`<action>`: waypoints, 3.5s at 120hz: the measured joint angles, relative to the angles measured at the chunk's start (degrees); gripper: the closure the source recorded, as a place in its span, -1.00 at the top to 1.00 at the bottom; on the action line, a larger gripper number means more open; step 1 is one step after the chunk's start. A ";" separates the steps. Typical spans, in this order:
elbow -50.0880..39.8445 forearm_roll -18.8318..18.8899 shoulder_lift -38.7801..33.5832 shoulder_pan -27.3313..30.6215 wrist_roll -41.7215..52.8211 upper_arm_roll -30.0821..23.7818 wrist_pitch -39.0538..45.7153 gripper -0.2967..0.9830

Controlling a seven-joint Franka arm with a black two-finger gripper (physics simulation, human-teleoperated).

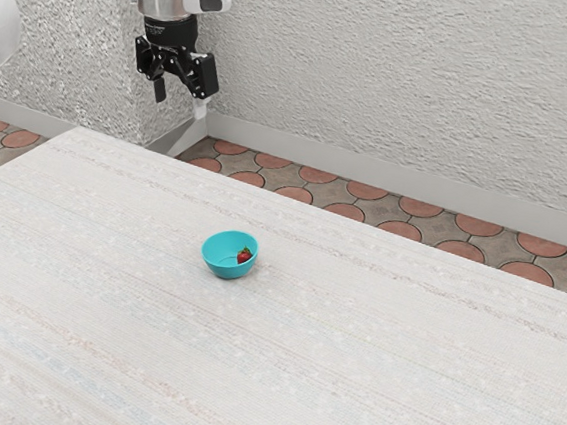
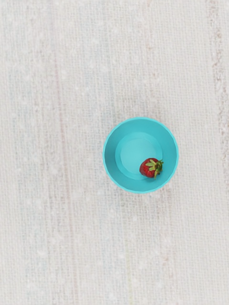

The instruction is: Take strawberry from the bowl

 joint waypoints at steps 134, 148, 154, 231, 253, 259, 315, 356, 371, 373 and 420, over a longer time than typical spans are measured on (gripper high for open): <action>-0.76 -4.23 20.35 0.88 -15.33 0.43 19.10 0.54; -1.12 -7.60 22.67 2.22 -16.79 0.42 22.43 0.54; -2.17 -8.69 22.89 2.92 -17.32 0.30 23.90 0.54; -20.08 -13.56 17.73 2.76 -27.31 -0.26 39.61 0.37; -20.78 -12.93 18.92 2.68 -29.48 -1.57 41.82 0.19; -20.77 -12.93 19.17 2.68 -29.98 -1.98 42.43 0.16; -20.74 -13.52 21.80 2.68 -33.12 -3.15 46.78 0.06; -20.83 -14.30 22.93 2.69 -34.28 -3.14 47.94 -0.06; -20.82 -14.17 22.95 2.68 -34.45 -3.11 48.30 -0.12; -20.82 -14.15 22.95 2.69 -34.47 -3.11 48.34 -0.13; -21.18 -13.04 23.19 2.66 -35.83 -3.07 48.67 -0.48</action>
